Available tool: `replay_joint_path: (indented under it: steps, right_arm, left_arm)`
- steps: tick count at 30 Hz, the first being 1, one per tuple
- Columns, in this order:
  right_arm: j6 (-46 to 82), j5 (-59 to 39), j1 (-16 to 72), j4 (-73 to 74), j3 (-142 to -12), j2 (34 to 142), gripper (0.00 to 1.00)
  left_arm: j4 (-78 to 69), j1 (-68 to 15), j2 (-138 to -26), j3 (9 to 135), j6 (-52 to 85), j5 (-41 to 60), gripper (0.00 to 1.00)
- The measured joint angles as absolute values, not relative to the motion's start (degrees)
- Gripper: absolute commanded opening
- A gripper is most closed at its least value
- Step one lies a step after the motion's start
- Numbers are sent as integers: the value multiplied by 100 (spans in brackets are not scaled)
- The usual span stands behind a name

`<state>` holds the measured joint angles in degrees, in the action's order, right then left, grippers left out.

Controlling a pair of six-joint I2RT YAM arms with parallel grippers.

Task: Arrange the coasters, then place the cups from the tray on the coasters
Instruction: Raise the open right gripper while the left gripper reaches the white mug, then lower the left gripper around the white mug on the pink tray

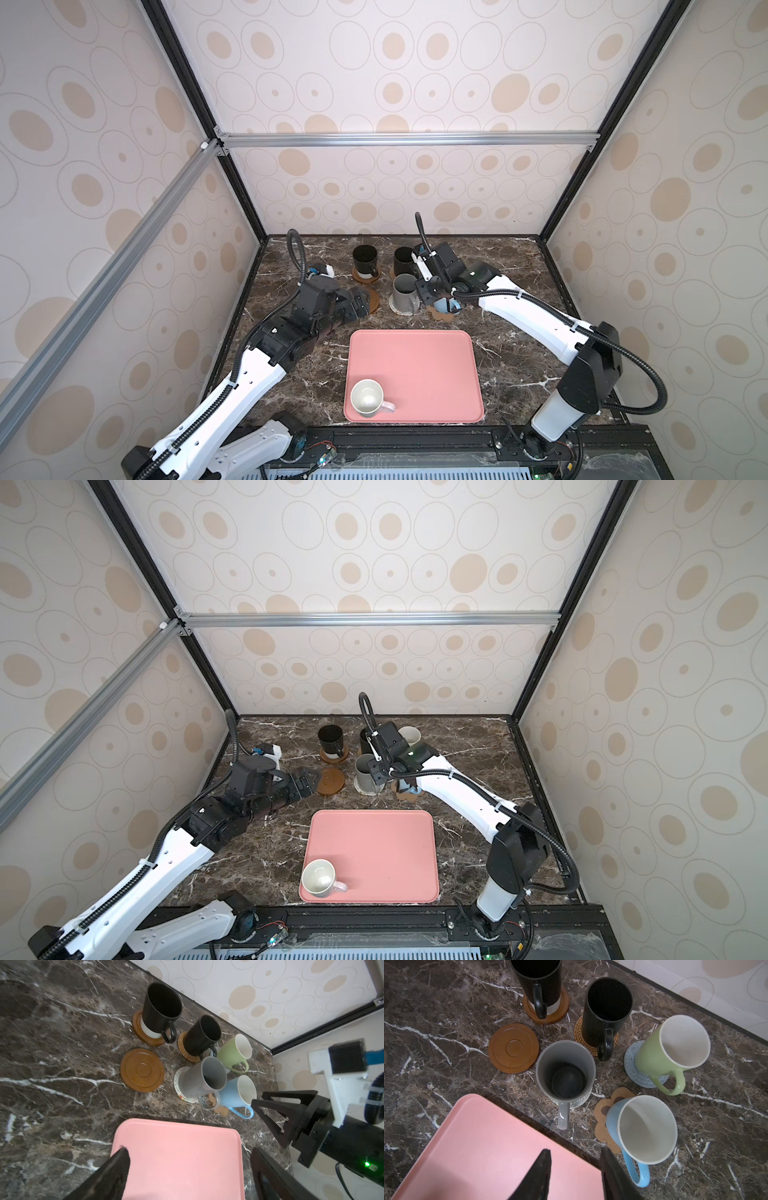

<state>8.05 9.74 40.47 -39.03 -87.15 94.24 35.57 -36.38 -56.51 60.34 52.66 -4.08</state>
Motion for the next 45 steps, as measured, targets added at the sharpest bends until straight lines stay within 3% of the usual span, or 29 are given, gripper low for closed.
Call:
replay_joint_path:
  steps: [12,22,35,45]
  right_arm:
    - [762,690,3452,-3754,-8123,8475,43]
    - [764,231,3070,-3612,-7837,8377,43]
    - [764,-132,2985,-3509,-7824,8287,43]
    - [764,-178,2978,-3511,-7808,8278,43]
  left_arm:
    - [5301,-6622,-6348,6997,7461,-1105,86]
    - [5946,-8300,-6984,7144,9389,-1041,85]
    - [5304,-8584,-6949,5736,10661,-762,80]
    - [5033,-8552,-6237,4941,11065,-790,79]
